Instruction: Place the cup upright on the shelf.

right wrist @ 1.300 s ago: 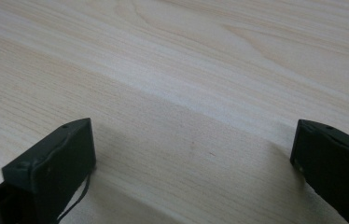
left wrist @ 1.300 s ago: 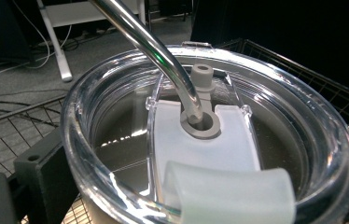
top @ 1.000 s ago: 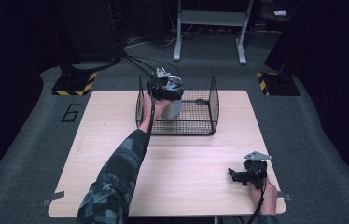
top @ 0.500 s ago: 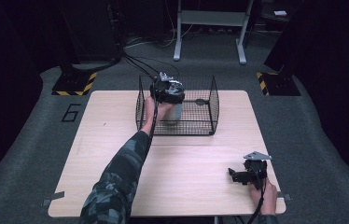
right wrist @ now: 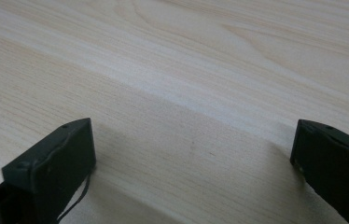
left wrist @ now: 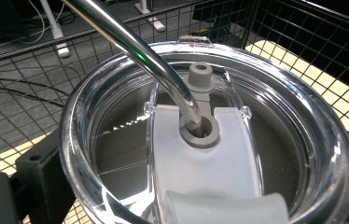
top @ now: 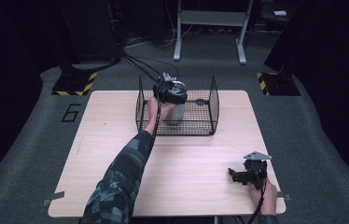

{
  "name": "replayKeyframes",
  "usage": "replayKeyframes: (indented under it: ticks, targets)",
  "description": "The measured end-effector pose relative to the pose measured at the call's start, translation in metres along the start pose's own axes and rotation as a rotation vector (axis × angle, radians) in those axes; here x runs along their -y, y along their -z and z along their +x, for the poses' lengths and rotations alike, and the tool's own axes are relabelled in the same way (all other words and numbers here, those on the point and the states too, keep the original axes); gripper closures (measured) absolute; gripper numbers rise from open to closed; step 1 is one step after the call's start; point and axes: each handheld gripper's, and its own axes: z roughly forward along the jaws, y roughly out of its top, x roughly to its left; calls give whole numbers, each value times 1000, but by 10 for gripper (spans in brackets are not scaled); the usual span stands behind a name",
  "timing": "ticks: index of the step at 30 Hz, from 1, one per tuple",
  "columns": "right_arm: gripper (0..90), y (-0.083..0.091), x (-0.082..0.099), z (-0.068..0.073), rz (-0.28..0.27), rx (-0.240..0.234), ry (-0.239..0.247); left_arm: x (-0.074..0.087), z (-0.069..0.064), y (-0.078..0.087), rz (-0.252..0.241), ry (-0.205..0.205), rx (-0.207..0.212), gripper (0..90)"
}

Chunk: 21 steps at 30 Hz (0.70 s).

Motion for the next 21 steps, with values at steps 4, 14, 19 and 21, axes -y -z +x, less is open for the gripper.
replayKeyframes:
  ticks: [4, 14, 19, 21]
  targets:
    - [0, 0, 0, 0, 0, 0, 4, -1, -2, -3, 1, -5, 2, 35]
    - [0, 0, 0, 0, 0, 0, 4, 2, -5, -9, 31, -23, 7, 35]
    - [0, 0, 0, 0, -1, -1, 5, 6, -2, -5, 28, -33, 12, 35]
    - [0, 0, 0, 0, 0, 0, -1, 9, 0, -4, 23, -17, 25, 36]
